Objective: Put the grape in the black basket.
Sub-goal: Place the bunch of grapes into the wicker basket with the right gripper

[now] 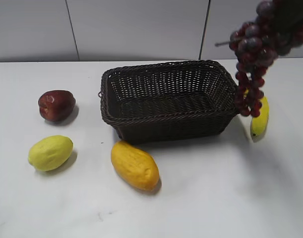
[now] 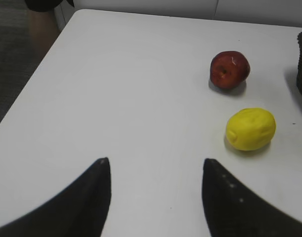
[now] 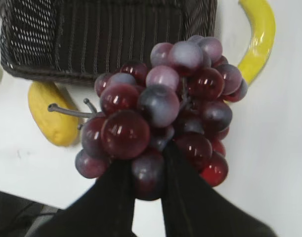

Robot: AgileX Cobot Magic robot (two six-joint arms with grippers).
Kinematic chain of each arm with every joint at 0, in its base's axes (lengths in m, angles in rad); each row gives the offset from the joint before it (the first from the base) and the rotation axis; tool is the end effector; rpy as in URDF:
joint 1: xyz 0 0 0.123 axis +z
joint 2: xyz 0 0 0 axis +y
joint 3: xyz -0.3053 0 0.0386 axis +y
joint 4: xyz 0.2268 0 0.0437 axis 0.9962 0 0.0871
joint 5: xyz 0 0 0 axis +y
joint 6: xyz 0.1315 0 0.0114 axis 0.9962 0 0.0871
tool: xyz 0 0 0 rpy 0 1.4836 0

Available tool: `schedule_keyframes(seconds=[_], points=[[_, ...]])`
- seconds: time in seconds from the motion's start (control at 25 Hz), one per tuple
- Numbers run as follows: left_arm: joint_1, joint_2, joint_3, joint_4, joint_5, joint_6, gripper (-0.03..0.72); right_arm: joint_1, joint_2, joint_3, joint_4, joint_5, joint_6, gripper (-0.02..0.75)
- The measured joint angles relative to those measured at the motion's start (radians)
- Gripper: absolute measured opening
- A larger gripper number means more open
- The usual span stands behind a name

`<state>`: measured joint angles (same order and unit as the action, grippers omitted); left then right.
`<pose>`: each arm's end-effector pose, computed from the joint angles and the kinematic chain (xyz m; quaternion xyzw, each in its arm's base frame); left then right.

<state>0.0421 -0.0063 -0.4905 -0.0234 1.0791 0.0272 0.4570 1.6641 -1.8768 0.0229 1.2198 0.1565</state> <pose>-0.0108 -0.0032 0.2434 -0.0059 0.8587 0.0061 0.5123 0.3211 0.1611 0.4089 -0.1415 0.9368 0.1075 0.3013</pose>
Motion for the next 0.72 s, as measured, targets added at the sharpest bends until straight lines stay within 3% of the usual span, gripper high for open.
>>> schedule_keyframes(seconds=[0.6, 0.72], points=[[0.0, 0.0, 0.0, 0.0, 0.0, 0.0, 0.552, 0.0, 0.434, -0.045, 0.069, -0.002, -0.009, 0.097], [0.0, 0.0, 0.0, 0.0, 0.0, 0.0, 0.552, 0.0, 0.469, -0.045, 0.096, -0.002, -0.009, 0.179]])
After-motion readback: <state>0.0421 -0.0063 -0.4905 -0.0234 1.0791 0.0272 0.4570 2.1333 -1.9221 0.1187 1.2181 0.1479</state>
